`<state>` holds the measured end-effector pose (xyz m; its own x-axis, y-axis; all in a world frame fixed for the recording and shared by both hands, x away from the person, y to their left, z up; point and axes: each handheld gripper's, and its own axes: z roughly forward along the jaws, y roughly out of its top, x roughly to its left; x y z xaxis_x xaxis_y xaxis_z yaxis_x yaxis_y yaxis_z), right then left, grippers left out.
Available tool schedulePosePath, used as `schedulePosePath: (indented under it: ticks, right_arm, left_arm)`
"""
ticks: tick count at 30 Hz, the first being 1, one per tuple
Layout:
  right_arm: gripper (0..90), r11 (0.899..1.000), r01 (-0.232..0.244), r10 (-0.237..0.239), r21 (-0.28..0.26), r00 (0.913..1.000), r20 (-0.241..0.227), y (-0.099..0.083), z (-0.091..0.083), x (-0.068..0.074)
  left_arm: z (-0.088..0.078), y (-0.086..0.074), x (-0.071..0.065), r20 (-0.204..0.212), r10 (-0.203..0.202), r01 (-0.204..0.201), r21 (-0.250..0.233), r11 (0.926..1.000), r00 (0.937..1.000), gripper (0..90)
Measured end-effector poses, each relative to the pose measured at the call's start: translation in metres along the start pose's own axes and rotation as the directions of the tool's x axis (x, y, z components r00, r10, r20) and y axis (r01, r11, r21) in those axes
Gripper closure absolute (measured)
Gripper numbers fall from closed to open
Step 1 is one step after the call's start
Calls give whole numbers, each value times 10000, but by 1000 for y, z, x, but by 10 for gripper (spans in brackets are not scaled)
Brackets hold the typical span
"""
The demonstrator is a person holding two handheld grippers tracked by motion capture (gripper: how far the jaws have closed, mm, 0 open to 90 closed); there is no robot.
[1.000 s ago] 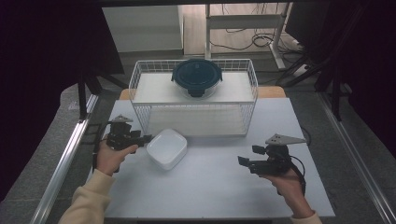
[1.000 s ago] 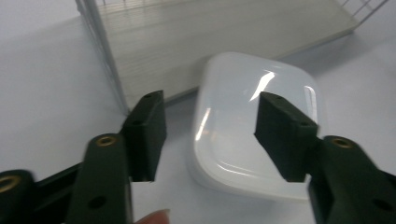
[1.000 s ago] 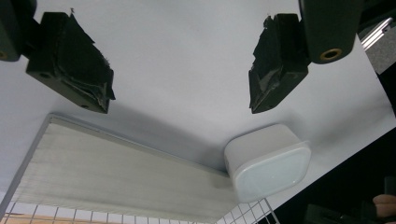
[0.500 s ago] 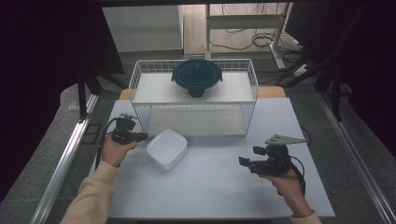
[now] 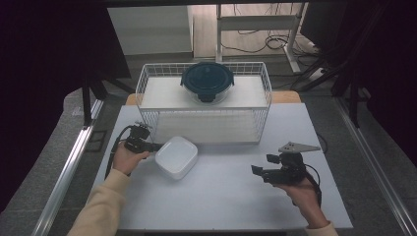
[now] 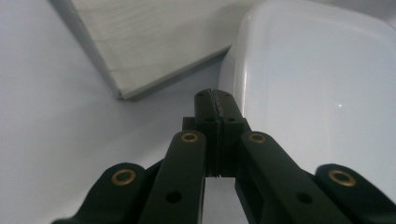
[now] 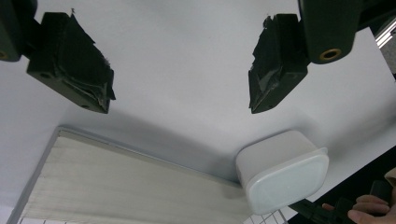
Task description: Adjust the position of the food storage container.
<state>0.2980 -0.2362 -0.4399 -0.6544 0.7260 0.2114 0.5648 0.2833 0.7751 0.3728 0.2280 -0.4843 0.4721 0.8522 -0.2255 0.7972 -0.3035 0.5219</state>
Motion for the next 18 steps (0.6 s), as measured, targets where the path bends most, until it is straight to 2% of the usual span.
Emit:
schedulePosePath:
  ticks: [2, 8, 12, 15, 18]
  right_arm:
    - [220, 10000, -34, 34, -33, 10000, 14, 0, -1, -1]
    - [232, 9999, -131, 131, -112, 9999, -36, 0, -4, -3]
    - [234, 9998, -150, 148, -125, 9998, -110, 2, -5, -2]
    - [234, 9998, -139, 137, -127, 9998, -128, 2, -4, -1]
    - [234, 9998, -140, 138, -103, 9998, -146, 2, -4, -1]
  left_arm:
    - [1, 0, -4, 29, -3, 3, -11, 10000, 10000, 900]
    - [2, -2, -19, 165, 327, -329, 137, 9994, 9993, 900]
    - [3, -6, -23, 581, 398, -411, 206, 9989, 9975, 900]
    - [2, -10, -27, 734, 292, -302, 128, 9995, 9969, 900]
    - [2, -14, -30, 868, 364, -379, 164, 9991, 9956, 900]
